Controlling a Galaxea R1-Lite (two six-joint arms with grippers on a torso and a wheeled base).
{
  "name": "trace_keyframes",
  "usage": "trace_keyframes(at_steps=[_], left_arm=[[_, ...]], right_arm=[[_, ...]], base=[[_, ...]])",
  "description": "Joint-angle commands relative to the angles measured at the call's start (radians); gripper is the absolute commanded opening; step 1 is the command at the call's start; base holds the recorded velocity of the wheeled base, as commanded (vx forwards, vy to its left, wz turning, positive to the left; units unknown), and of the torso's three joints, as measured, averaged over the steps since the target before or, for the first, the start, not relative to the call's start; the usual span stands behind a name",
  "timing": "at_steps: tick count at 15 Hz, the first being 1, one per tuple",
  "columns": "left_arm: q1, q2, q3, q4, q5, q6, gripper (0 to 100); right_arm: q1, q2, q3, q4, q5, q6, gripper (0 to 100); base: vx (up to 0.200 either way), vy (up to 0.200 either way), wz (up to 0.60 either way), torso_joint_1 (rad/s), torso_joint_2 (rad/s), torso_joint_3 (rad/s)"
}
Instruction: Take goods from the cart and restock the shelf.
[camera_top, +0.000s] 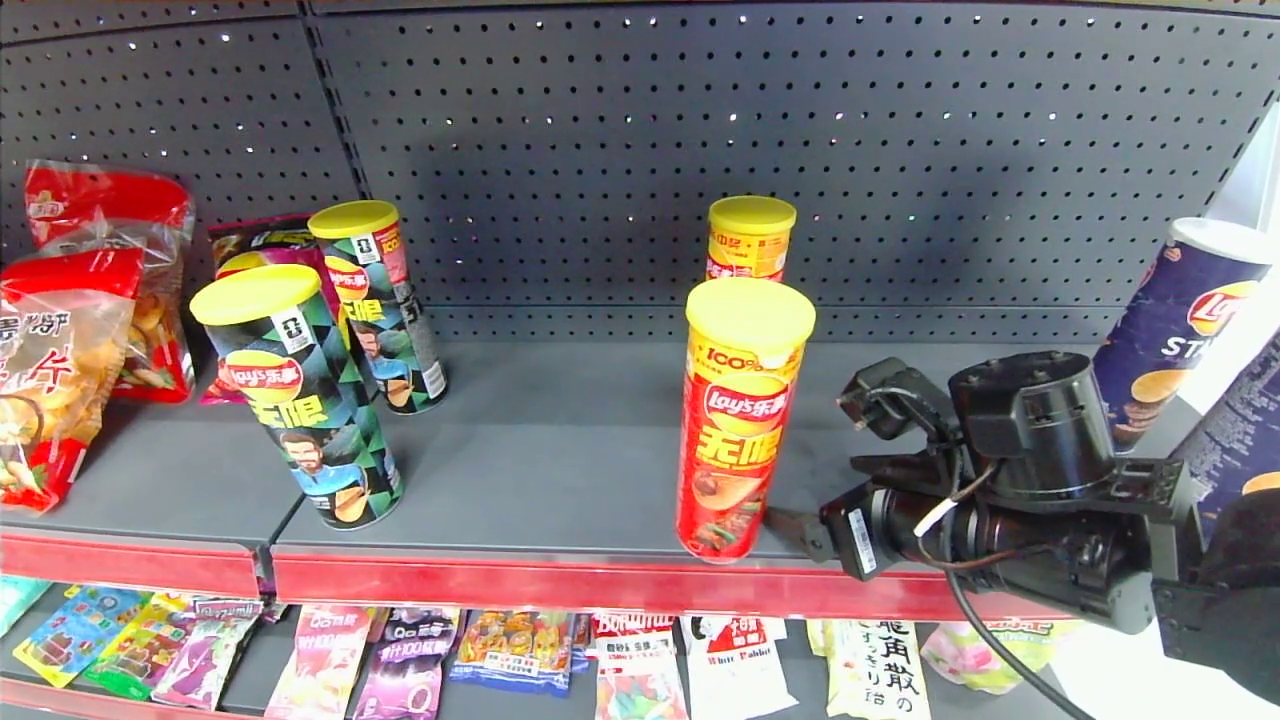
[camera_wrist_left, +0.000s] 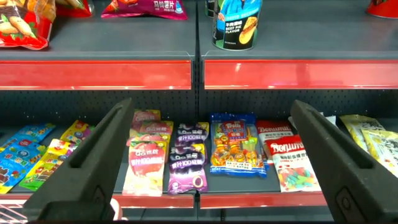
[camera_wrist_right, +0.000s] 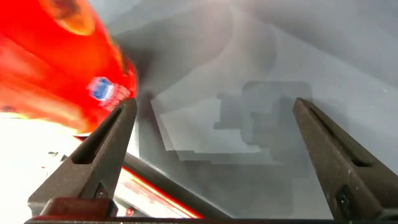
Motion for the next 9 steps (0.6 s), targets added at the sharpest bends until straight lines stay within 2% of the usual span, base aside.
trace_keyframes(at_steps=[1, 4, 6, 7, 8, 9], left_arm=[[0.0, 0.0, 0.0, 0.0, 0.0, 0.0, 100], [0.0, 0.0, 0.0, 0.0, 0.0, 0.0, 100], [0.0, 0.0, 0.0, 0.0, 0.0, 0.0, 100], [0.0, 0.0, 0.0, 0.0, 0.0, 0.0, 100], [0.0, 0.0, 0.0, 0.0, 0.0, 0.0, 100], [0.0, 0.0, 0.0, 0.0, 0.0, 0.0, 100]], right_arm=[[-0.02, -0.047, 0.033, 0.001, 0.0, 0.0, 100], [-0.026, -0.222, 0.134, 0.001, -0.023, -0.011, 100], [-0.026, -0.445, 0.231, 0.001, -0.048, -0.063, 100], [-0.031, -0.555, 0.28, 0.011, -0.017, -0.098, 100], [-0.075, -0.652, 0.351, 0.011, 0.032, -0.134, 100], [-0.17, -0.762, 0.421, 0.014, 0.129, -0.184, 100]], base=[[0.0, 0.0, 0.0, 0.0, 0.0, 0.0], [0.0, 0.0, 0.0, 0.0, 0.0, 0.0], [0.0, 0.0, 0.0, 0.0, 0.0, 0.0], [0.0, 0.0, 0.0, 0.0, 0.0, 0.0], [0.0, 0.0, 0.0, 0.0, 0.0, 0.0], [0.0, 0.0, 0.0, 0.0, 0.0, 0.0]])
